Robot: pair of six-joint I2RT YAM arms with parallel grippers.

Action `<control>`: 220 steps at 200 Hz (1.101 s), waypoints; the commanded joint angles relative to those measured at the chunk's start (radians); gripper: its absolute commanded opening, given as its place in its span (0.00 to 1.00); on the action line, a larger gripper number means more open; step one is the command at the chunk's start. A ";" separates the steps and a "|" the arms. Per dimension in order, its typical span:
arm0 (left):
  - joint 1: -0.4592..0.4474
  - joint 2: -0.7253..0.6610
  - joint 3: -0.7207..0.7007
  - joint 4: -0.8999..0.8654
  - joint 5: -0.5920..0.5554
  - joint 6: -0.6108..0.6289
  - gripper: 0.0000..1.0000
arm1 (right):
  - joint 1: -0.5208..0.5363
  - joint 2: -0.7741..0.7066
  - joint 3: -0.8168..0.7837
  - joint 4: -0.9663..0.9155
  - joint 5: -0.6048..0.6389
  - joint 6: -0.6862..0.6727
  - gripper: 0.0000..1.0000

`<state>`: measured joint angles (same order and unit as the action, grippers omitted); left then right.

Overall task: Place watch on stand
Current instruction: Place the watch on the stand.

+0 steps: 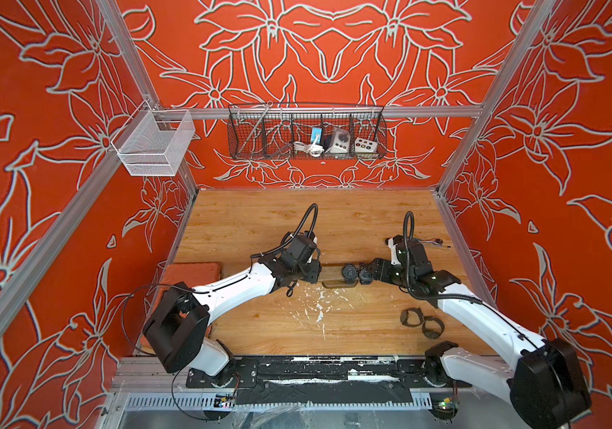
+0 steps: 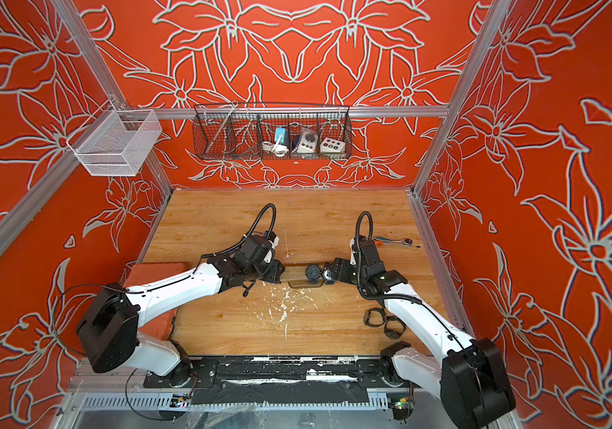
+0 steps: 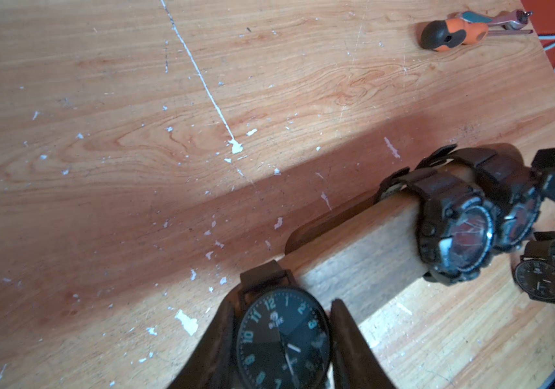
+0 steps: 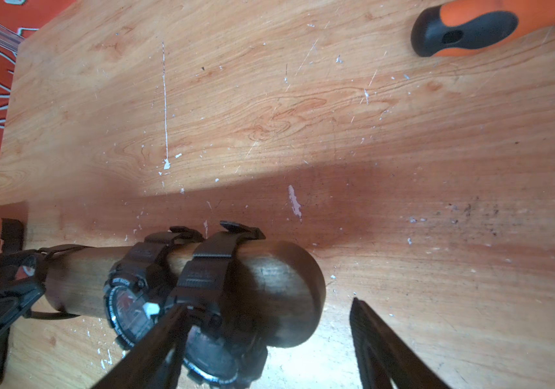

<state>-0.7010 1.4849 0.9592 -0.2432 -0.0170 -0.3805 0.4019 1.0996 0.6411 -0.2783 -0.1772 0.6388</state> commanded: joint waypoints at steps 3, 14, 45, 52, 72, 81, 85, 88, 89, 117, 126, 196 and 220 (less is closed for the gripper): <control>-0.018 0.029 0.033 0.010 -0.007 0.018 0.17 | -0.006 0.005 -0.023 0.013 -0.018 0.021 0.76; -0.027 0.039 0.042 0.011 -0.008 0.017 0.17 | -0.006 0.001 -0.028 0.016 -0.022 0.026 0.76; -0.057 0.073 0.067 0.022 -0.005 0.008 0.18 | -0.006 -0.009 -0.035 0.015 -0.024 0.033 0.74; -0.064 0.082 0.073 0.025 -0.005 0.004 0.19 | -0.005 -0.013 -0.036 0.013 -0.022 0.035 0.74; -0.082 0.108 0.090 0.030 -0.005 -0.003 0.20 | -0.005 -0.022 -0.041 0.012 -0.018 0.039 0.74; -0.090 0.118 0.098 0.031 -0.003 -0.005 0.21 | -0.006 -0.027 -0.044 0.009 -0.015 0.039 0.74; -0.092 0.123 0.103 0.030 -0.002 -0.006 0.22 | -0.006 -0.029 -0.044 0.006 -0.012 0.039 0.74; -0.093 0.127 0.105 0.028 -0.003 -0.008 0.22 | -0.006 -0.031 -0.043 0.005 -0.010 0.039 0.74; -0.094 0.127 0.107 0.027 -0.003 -0.009 0.22 | -0.006 -0.032 -0.044 0.004 -0.010 0.039 0.74; -0.102 0.148 0.130 0.025 0.012 -0.021 0.25 | -0.006 -0.045 -0.043 -0.011 0.008 0.035 0.74; -0.104 0.152 0.133 0.027 0.016 -0.024 0.26 | -0.006 -0.051 -0.044 -0.017 0.018 0.034 0.74; -0.106 0.136 0.130 0.021 0.056 -0.026 0.47 | -0.006 -0.094 -0.023 -0.087 0.102 0.014 0.75; -0.106 0.101 0.116 0.014 0.049 -0.023 0.55 | -0.006 -0.114 -0.014 -0.121 0.139 0.002 0.76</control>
<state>-0.8005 1.6238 1.0809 -0.2058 0.0277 -0.4080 0.4019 1.0122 0.6083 -0.3412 -0.1055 0.6563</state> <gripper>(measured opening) 0.536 0.756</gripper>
